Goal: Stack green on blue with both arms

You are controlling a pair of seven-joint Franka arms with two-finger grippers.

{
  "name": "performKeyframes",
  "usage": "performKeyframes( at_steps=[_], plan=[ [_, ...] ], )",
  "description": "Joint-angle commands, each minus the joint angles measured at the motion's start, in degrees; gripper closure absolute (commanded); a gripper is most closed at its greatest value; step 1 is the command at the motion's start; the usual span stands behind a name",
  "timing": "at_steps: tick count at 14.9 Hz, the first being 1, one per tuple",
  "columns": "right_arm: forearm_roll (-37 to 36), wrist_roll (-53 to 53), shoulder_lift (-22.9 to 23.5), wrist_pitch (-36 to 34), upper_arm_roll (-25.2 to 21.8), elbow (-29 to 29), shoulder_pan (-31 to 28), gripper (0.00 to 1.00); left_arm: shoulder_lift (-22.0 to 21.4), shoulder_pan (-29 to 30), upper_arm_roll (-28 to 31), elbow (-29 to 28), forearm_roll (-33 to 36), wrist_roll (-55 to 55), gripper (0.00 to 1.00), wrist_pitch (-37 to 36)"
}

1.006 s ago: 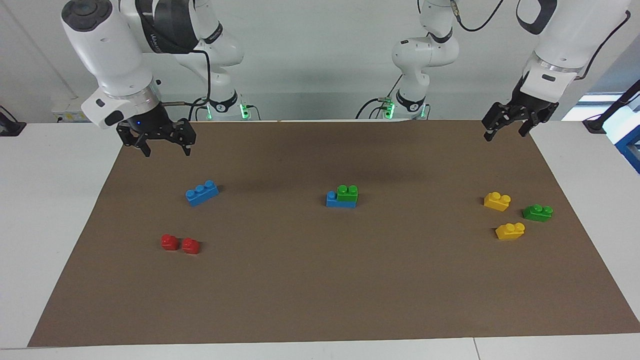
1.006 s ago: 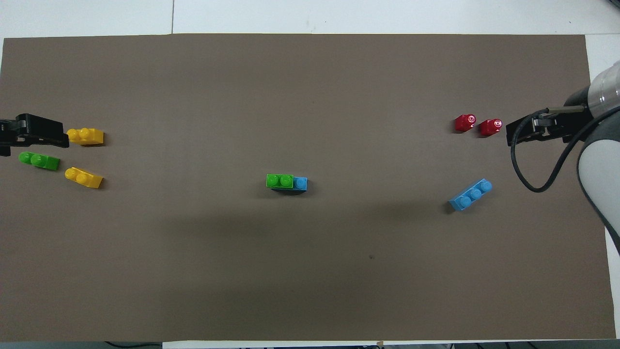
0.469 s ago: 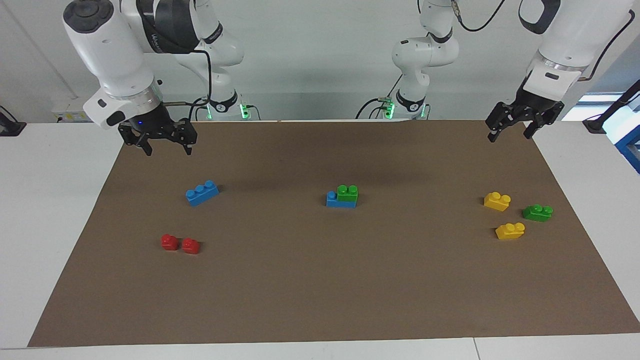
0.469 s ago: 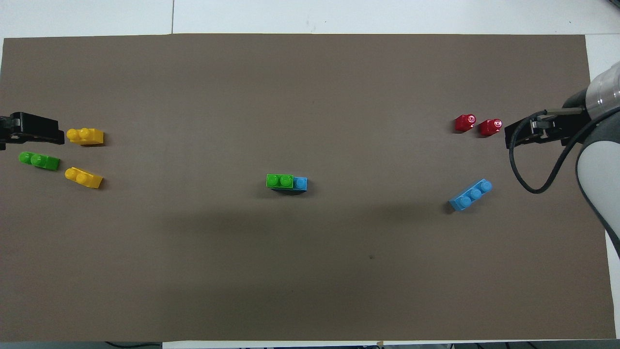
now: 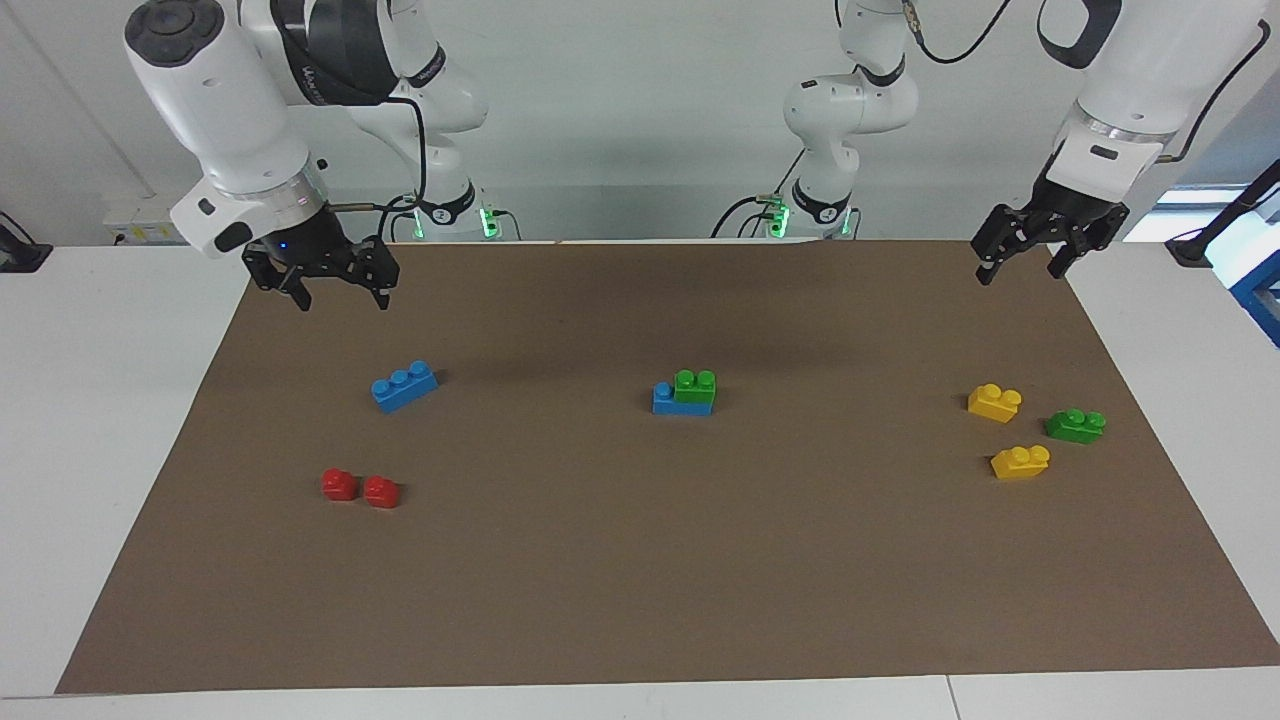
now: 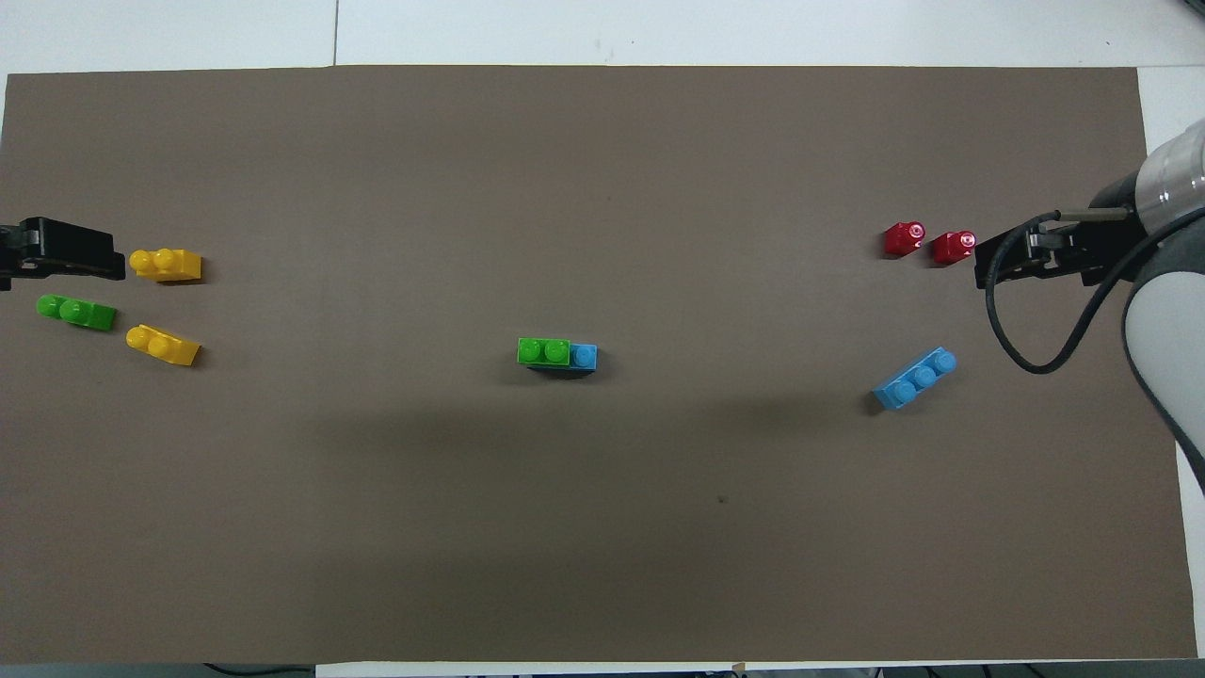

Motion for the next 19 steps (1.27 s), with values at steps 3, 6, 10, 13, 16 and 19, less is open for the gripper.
performKeyframes(
  at_steps=[3,6,10,13,16,19],
  plan=[
    [1.1,0.9,-1.4,-0.1,0.5,-1.5,-0.9,0.00,-0.1,0.2,0.2,0.0,-0.6,1.1,0.00,0.4],
    [1.1,1.0,-1.6,0.2,0.4,-2.0,-0.9,0.00,0.0,0.2,0.2,0.0,-0.6,1.1,0.00,0.4],
    [1.1,2.0,-1.6,0.4,0.4,-2.0,-0.9,0.00,-0.1,0.2,0.2,0.0,-0.6,1.1,0.00,0.1],
    [1.0,2.6,-1.6,0.3,0.4,-2.0,-0.9,0.00,-0.1,0.2,0.2,0.0,-0.6,1.1,0.00,0.1],
    [1.0,2.6,-1.6,0.1,0.4,-2.0,-0.9,0.00,-0.1,0.1,0.2,0.0,-0.6,1.1,0.00,0.3],
    [1.0,2.5,-1.6,-0.1,0.4,-2.0,-0.9,0.00,0.0,0.1,0.2,0.0,-0.6,1.1,0.00,0.3]
  ],
)
